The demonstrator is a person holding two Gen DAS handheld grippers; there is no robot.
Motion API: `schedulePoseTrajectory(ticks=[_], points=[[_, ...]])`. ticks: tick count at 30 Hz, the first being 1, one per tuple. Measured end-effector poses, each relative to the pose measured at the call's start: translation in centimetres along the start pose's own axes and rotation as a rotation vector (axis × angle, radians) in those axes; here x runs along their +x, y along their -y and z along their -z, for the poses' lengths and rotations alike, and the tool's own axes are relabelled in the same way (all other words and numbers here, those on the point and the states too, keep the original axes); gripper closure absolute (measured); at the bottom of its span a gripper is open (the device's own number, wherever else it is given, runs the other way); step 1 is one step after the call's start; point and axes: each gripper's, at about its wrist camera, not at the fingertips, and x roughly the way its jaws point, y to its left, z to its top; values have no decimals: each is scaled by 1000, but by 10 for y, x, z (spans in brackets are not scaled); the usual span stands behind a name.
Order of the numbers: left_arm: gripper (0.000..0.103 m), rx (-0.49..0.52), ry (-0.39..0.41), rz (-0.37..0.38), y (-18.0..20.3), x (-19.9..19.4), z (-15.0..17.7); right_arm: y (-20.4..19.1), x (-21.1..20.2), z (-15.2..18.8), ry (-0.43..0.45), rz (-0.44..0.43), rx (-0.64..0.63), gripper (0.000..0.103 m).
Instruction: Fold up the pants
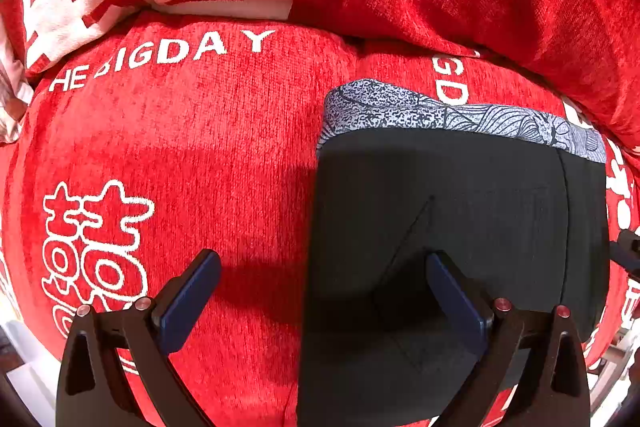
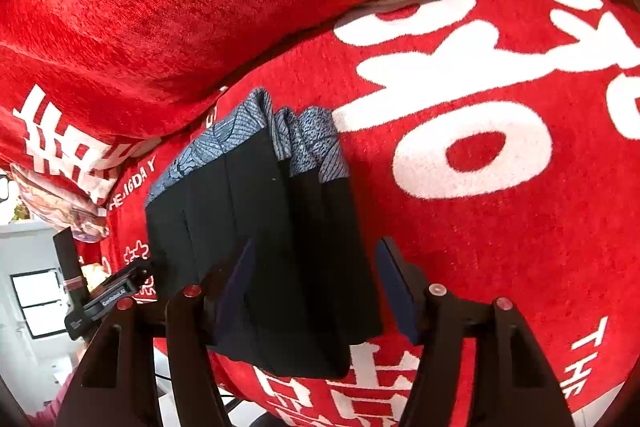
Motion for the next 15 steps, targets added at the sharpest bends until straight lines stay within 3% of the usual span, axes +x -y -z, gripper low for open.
schedulePoseTrajectory(ticks=[9,15], points=[[0,2,-18,47,-2,1,1,-3,13,5,-48,-32,-29,23],[0,14,-64,252,-8,2,1,9,18,4,-65,-68,-6,22]])
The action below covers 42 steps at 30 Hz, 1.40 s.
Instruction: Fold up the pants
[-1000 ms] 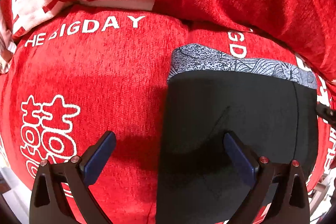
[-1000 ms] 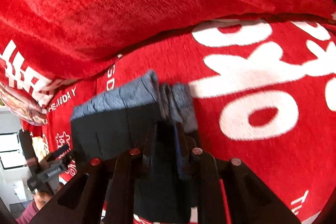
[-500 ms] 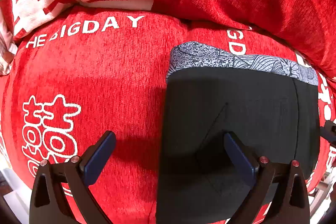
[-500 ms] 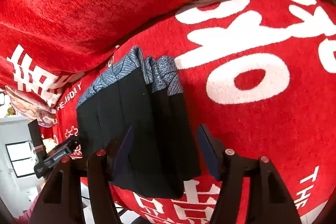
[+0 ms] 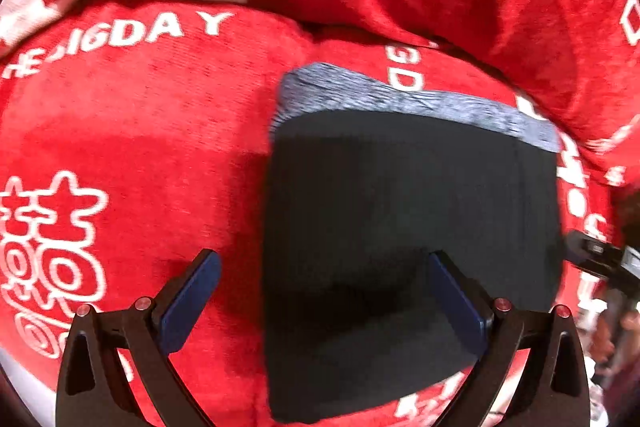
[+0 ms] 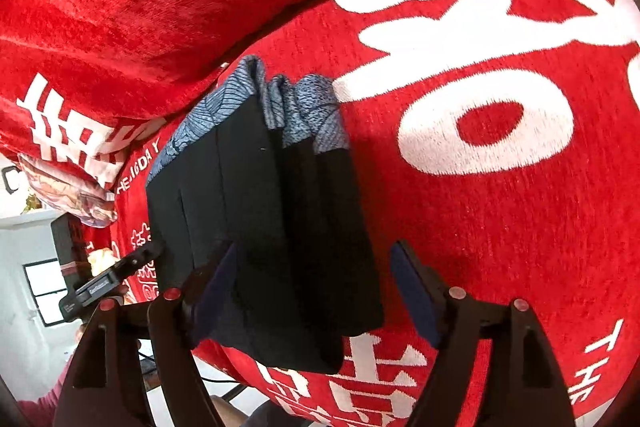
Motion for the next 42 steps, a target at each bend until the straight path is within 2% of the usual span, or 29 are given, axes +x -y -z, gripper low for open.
schedulePoseTrajectory(ticks=[4,7,10,13,16,21,23,24,25,27,29,31,32,37,42], points=[[0,1,-47,82,-7,7,-3,9,7,-3,-23,-54,12,22],[0,-10,-68,134,-11,13,-6,9,18,-6,-67,-126,-3,22],[0,-1,-95,207,-9,24,-9,8,30,-10,-107,-153,-36,18],[0,26,-118,190,-3,39,-11,13,40,-18,-124,-213,-32,18],[0,16,-121,218,-3,46,-14,14,44,-23,-124,-252,-38,17],[0,-21,-127,230,-8,50,-14,14,46,-28,-142,-265,-69,17],[0,-42,-127,226,-7,51,-12,13,46,-28,-144,-251,-51,22],[2,-43,-122,220,-6,50,-12,11,45,-27,-140,-230,-52,30],[8,-36,-109,220,-4,48,-11,10,43,-26,-139,-232,-58,33],[17,-26,-82,224,0,42,-7,12,38,-23,-131,-264,-46,49],[26,-7,-56,230,3,32,-2,13,32,-21,-119,-292,-33,57],[37,6,-39,239,5,22,-1,12,25,-18,-108,-317,-27,59],[39,21,-28,243,7,14,2,11,21,-16,-103,-320,-31,59],[39,67,-15,252,16,-14,15,-3,0,3,-78,-388,-27,60],[39,71,-32,260,19,-32,49,-1,-20,39,-85,-410,-13,60]])
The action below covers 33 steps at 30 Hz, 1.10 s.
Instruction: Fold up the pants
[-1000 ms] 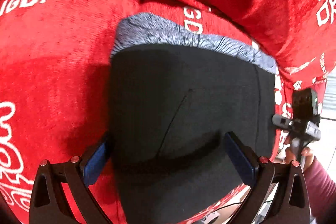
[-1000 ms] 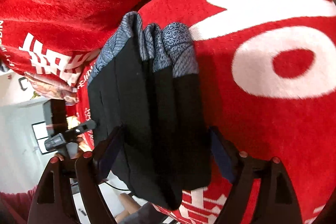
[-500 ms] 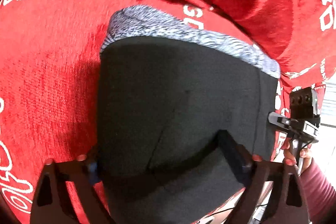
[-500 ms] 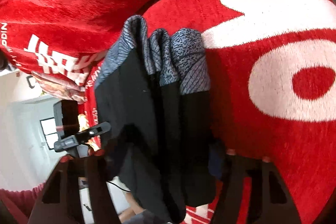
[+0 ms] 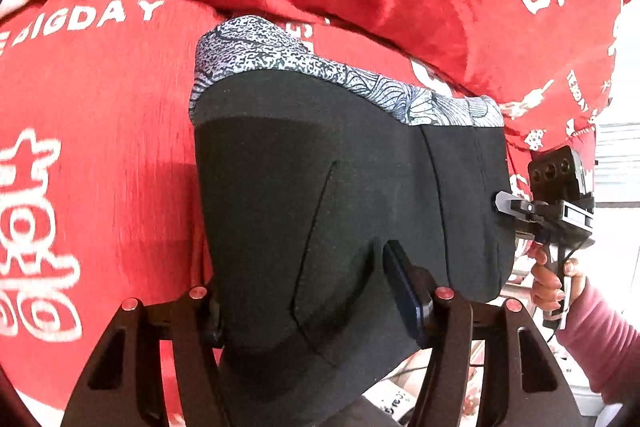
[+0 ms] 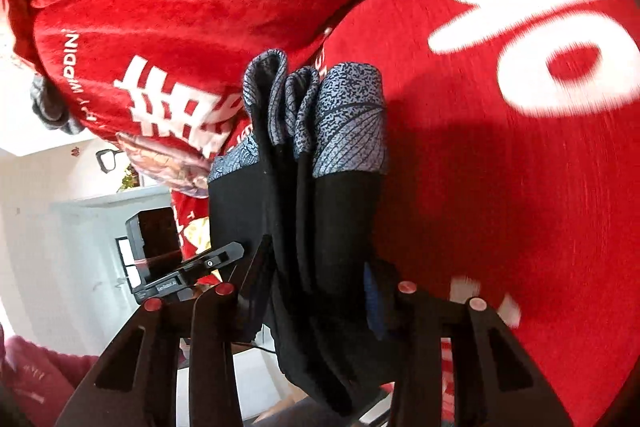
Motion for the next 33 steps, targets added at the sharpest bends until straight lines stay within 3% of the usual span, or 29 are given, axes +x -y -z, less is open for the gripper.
schedulePoseTrajectory(ticks=[7,11,15,18,20,21,22,28,33], points=[[39,-45,-30,0,3,23,47,21,-18,50,14,53,18,60],[35,-79,-47,-87,-12,47,55,44,-13,60,-13,191,31,57],[30,-64,-8,-176,-10,32,56,38,-8,57,4,315,-12,39],[30,-58,18,-250,-7,17,49,26,-3,55,-15,404,-55,39],[27,-49,35,-304,-4,9,43,21,-5,54,-19,435,-68,39],[18,-44,41,-325,-3,4,43,19,-6,54,-17,441,-67,38],[17,-39,50,-344,-1,3,42,17,-8,54,-14,445,-64,38],[17,-7,34,-401,12,0,47,10,-16,59,14,467,-36,35],[17,-9,7,-457,29,9,54,-2,-14,68,8,515,-70,26]])
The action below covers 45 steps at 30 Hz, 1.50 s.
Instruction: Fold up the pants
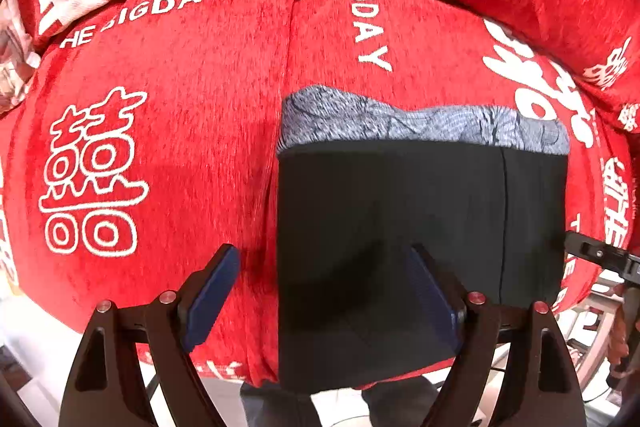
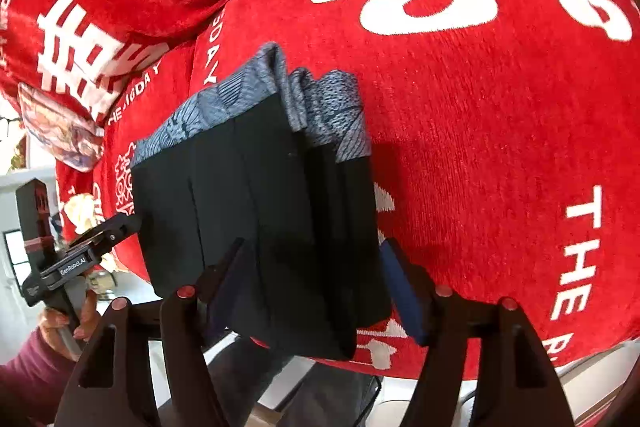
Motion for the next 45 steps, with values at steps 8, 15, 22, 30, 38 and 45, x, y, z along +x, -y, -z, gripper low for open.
schedulePoseTrajectory(ticks=[8,15,22,30,38,45], points=[[0,16,3,-60,14,3,12,-12,-4,12,38,52,-25,15],[0,56,1,-89,19,5,22,-25,-10,31,144,100,-11,0],[0,31,35,-81,11,-14,39,-52,-14,54,169,152,-11,0],[0,75,48,-70,3,-43,67,-70,-27,86,174,248,47,0],[0,97,64,-50,4,-86,91,-93,-66,114,246,239,94,0],[0,138,129,-55,12,-128,97,-116,-94,126,277,242,90,0]])
